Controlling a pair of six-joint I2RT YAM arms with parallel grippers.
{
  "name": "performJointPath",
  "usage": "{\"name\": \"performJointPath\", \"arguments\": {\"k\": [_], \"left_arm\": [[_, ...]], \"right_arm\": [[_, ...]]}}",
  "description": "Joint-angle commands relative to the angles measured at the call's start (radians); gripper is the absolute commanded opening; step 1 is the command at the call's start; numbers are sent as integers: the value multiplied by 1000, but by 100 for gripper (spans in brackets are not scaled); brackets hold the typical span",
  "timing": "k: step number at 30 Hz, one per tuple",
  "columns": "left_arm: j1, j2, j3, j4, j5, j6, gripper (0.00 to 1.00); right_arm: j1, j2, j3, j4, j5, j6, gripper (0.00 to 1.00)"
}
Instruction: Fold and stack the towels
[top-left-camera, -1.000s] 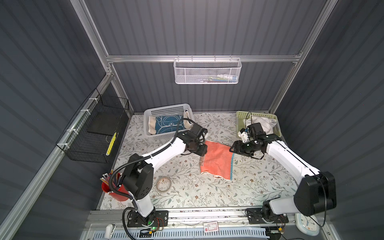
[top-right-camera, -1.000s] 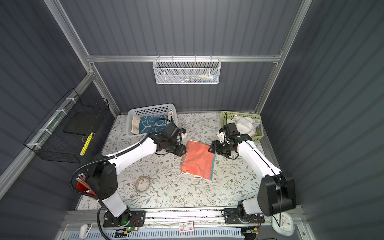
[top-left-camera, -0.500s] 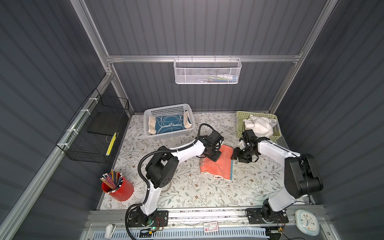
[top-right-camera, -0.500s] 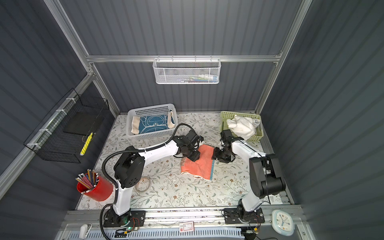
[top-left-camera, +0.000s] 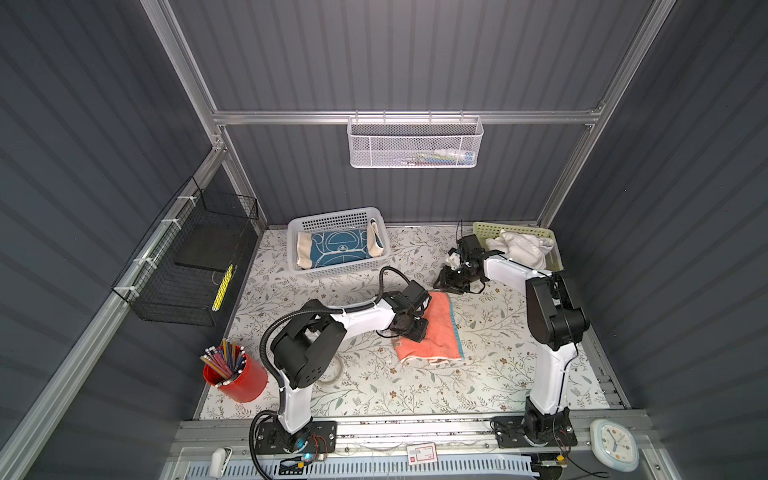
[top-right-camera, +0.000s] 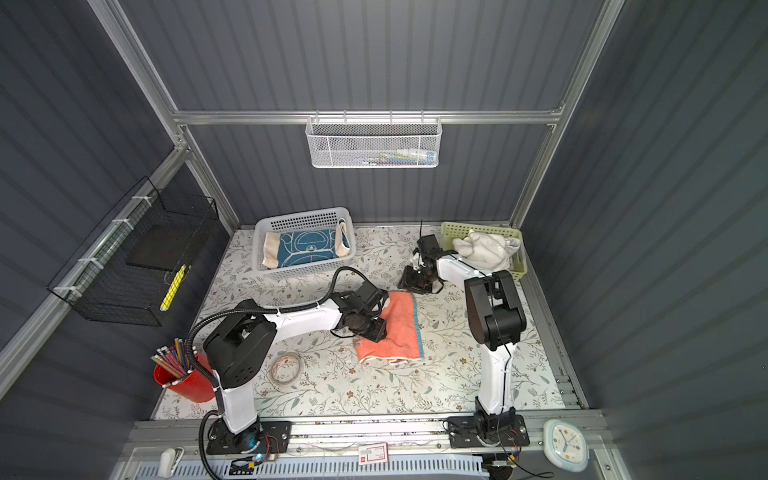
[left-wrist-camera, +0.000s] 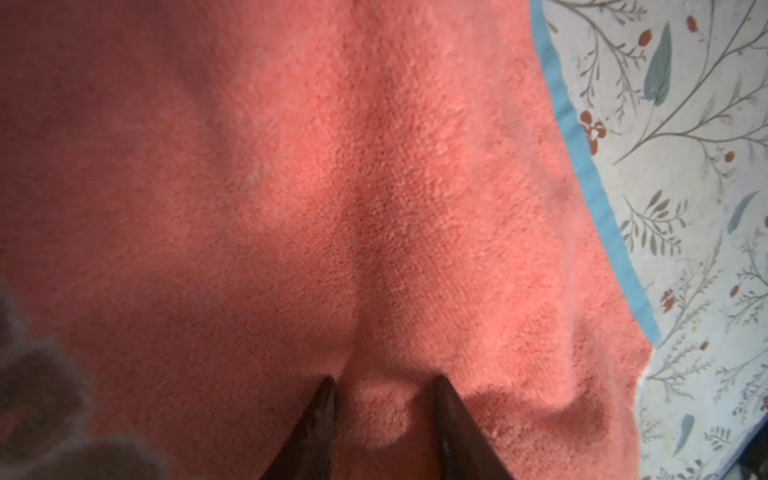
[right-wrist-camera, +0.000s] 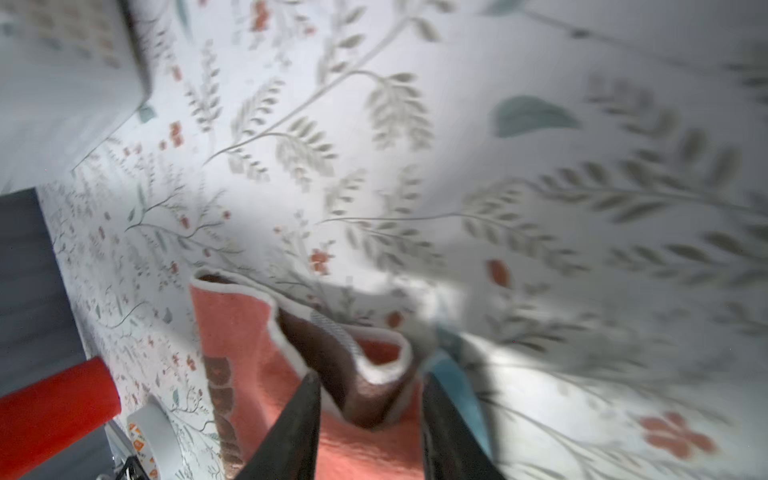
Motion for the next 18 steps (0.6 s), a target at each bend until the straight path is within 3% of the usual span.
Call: {"name": "performJointPath", "arguments": {"k": [1, 5, 9, 18], "left_arm": [[-9, -89, -95, 22, 53, -121, 41], [-19, -208, -158, 15, 44, -156, 43], [-14, -250, -50, -115, -56, -27, 47], [17, 79, 406, -280, -76, 275, 50]], "right_arm": [[75, -30, 36, -24, -114, 2, 40], [115, -118, 12, -33, -133, 17, 47], [71, -259, -74, -84, -30, 44, 51], [-42, -516, -472, -197, 112, 52, 54]]}}
